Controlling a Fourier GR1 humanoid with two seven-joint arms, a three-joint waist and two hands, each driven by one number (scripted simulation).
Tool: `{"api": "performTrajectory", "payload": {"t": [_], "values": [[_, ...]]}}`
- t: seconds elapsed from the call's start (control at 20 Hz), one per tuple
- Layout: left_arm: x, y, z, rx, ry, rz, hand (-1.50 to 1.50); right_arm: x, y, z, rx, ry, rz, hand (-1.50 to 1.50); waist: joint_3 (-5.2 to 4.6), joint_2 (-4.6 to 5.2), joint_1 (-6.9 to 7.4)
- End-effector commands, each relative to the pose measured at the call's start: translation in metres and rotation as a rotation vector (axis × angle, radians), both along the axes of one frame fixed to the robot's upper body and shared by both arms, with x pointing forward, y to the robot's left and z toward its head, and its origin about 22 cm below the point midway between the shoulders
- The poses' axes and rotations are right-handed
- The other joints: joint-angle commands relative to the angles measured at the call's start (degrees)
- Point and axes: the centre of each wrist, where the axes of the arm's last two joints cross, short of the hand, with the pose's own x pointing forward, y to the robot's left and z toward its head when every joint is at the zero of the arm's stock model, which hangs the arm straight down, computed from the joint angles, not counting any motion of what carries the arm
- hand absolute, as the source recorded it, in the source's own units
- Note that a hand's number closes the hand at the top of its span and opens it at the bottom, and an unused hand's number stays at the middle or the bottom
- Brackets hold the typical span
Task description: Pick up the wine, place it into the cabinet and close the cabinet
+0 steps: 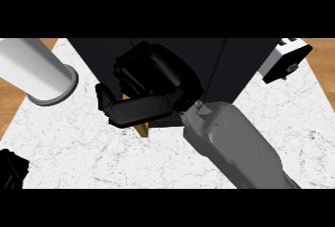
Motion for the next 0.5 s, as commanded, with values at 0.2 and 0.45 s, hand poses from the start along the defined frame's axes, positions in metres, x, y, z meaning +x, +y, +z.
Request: {"api": "performTrajectory", "payload": {"t": [0.2,0.45], "values": [[0.004,0.000,0.003,0.002,-0.025,0.018,1.50,0.052,-0.037,-0.033,-0.014,0.047,-0.135,1.50,0.12,0.88,-0.03],[0.007,0.004,-0.004,0.011,0.005,0.003,1.50,0.066,-0.056,-0.040,-0.040,0.028,-0.159,1.50,0.09,1.06,-0.16]]}}
